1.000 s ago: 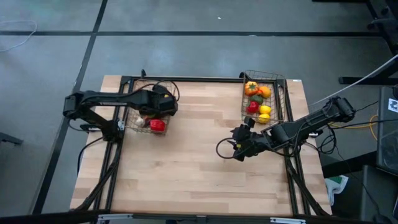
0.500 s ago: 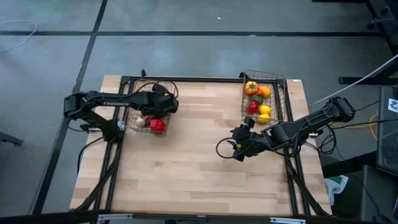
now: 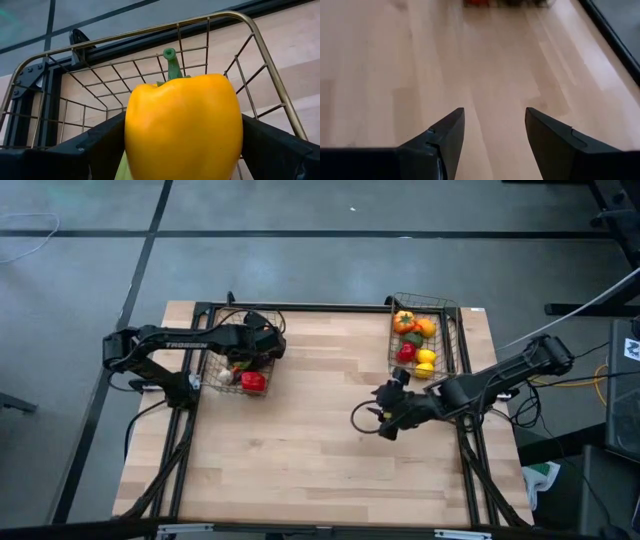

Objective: Sort produce into baskets
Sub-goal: Put the yellow bell pepper into the left gold wire basket

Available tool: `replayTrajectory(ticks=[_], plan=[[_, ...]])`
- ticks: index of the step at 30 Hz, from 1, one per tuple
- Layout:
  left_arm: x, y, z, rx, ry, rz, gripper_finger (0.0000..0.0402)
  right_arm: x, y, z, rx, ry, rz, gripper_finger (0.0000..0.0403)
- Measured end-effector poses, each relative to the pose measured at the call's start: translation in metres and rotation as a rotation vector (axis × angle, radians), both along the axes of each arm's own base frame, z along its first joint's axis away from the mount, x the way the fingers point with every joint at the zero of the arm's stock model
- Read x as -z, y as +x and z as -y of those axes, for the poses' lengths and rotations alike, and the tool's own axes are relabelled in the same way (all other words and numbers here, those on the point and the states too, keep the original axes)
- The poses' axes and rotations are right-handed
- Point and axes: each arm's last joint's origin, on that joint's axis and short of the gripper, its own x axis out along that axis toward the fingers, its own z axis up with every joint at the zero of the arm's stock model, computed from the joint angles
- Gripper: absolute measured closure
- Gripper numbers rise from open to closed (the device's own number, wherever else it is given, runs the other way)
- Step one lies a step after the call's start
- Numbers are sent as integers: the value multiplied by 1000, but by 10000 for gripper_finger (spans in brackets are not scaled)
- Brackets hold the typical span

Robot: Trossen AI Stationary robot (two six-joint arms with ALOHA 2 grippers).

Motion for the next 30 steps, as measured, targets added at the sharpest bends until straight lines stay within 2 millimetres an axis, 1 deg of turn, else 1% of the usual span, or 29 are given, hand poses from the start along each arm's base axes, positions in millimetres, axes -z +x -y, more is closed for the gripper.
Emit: replayTrajectory(ticks=[3, 7, 9, 10, 13, 17, 22, 26, 30], plan=[[0, 0, 0, 0, 0, 0, 64, -16, -13, 5, -30, 20, 49, 194], [0, 0, 0, -12, 0, 15, 64, -37, -42, 17, -56, 4, 97, 194], [0, 1, 0, -22, 3, 34, 64, -39, -57, 24, -62, -16, 149, 194], [-1, 2, -1, -23, 5, 43, 64, -36, -64, 27, -62, -16, 173, 194], [-2, 5, -2, -23, 18, 84, 64, -17, -77, 37, -70, -11, 255, 194], [-5, 10, -3, -19, 39, 145, 64, 23, -90, 52, -86, 86, 360, 194], [-6, 13, -4, -22, 49, 181, 64, 68, -98, 70, -104, 190, 498, 194], [-5, 12, -4, -22, 45, 169, 64, 90, -105, 81, -114, 229, 586, 194], [-5, 12, -4, -22, 45, 169, 64, 107, -110, 87, -122, 248, 598, 194]])
